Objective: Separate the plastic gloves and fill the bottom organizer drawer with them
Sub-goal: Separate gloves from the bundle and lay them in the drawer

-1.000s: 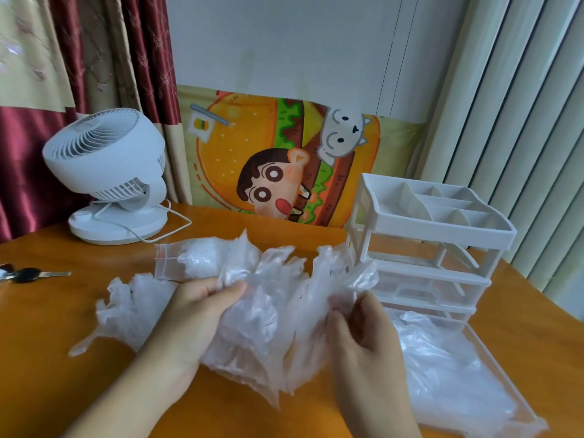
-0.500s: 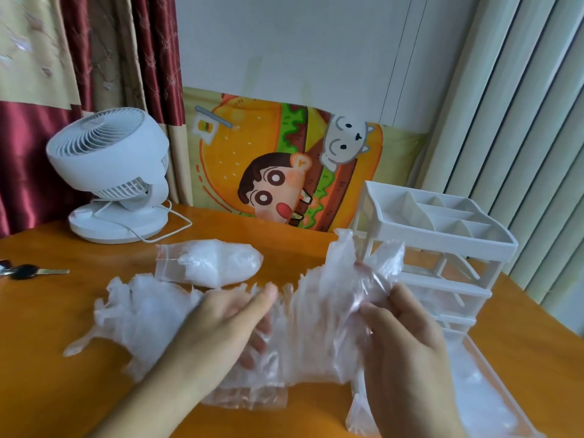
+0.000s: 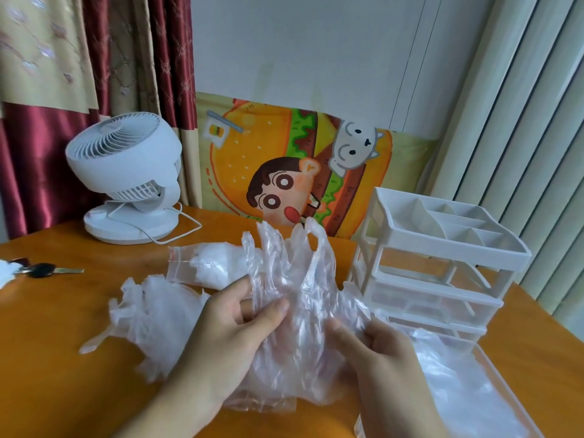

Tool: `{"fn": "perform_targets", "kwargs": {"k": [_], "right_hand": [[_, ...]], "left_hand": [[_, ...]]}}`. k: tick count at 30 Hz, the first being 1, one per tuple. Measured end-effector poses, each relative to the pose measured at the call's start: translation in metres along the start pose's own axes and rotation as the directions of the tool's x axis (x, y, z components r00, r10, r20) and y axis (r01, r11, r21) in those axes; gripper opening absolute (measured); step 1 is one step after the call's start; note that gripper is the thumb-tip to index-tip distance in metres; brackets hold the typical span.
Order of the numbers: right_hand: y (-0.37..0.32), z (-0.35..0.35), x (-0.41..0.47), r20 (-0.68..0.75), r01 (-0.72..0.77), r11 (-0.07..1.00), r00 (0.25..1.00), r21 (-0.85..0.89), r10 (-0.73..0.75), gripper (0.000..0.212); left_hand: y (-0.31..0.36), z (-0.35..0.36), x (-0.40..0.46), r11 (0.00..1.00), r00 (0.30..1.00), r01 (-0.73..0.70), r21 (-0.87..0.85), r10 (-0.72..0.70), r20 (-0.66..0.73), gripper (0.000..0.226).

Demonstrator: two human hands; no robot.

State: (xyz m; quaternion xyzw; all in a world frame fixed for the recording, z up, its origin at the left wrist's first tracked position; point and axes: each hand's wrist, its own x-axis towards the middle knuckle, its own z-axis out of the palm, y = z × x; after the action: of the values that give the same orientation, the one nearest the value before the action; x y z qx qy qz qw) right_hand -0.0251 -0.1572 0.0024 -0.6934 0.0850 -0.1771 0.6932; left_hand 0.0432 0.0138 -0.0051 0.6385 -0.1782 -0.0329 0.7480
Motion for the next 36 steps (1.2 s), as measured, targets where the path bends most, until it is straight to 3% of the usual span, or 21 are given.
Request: {"fn": "perform_targets", "kwargs": {"k": [4, 7, 11, 14, 19, 23, 28, 33, 36], "right_hand": [[0.004, 0.001, -0.001, -0.064, 0.036, 0.999, 0.997, -0.019, -0.037, 0.013], [0.004, -0.002, 0.0, -0.085, 0.089, 0.995, 0.992, -0.051, -0.093, 0.021], [0.008, -0.004, 0.001, -0.043, 0.13, 0.984, 0.99, -0.12, -0.136, 0.027], [0.007, -0.003, 0.0, -0.028, 0.146, 0.979, 0.988, -0.142, -0.151, 0.022], [0.005, -0.001, -0.001, -0.072, 0.12, 0.986, 0.989, -0.114, -0.128, 0.015], [0.005, -0.001, -0.002, -0.094, 0.117, 0.987, 0.987, -0.113, -0.128, 0.012], [0.009, -0.002, 0.001, -0.093, 0.124, 0.984, 0.986, -0.125, -0.136, 0.018], [0.012, -0.005, 0.004, -0.091, 0.129, 0.981, 0.986, -0.143, -0.143, 0.021], [0.011, -0.005, 0.003, -0.099, 0.124, 0.987, 0.986, -0.105, -0.134, 0.023]], "left_hand": [[0.001, -0.006, 0.005, 1.0, 0.996, 0.004, 0.024, -0.002, -0.09, 0.015], [0.003, -0.01, 0.008, 0.997, 0.997, 0.066, 0.034, -0.065, -0.053, 0.015], [0.001, -0.011, 0.01, 0.992, 0.988, 0.099, -0.077, -0.107, -0.108, 0.053], [0.001, -0.011, 0.014, 0.991, 0.986, 0.1, -0.088, -0.111, -0.127, 0.022], [-0.001, -0.016, 0.015, 0.998, 0.977, 0.037, -0.051, -0.047, -0.21, 0.019], [-0.003, -0.018, 0.015, 1.0, 0.976, -0.006, -0.003, 0.005, -0.217, 0.023], [-0.006, -0.021, 0.016, 0.997, 0.969, -0.063, 0.049, 0.073, -0.236, 0.047], [-0.003, -0.02, 0.016, 1.0, 0.975, -0.024, 0.006, 0.024, -0.221, 0.051], [0.002, -0.017, 0.016, 0.977, 0.982, 0.113, -0.18, -0.137, -0.13, 0.038]]}}
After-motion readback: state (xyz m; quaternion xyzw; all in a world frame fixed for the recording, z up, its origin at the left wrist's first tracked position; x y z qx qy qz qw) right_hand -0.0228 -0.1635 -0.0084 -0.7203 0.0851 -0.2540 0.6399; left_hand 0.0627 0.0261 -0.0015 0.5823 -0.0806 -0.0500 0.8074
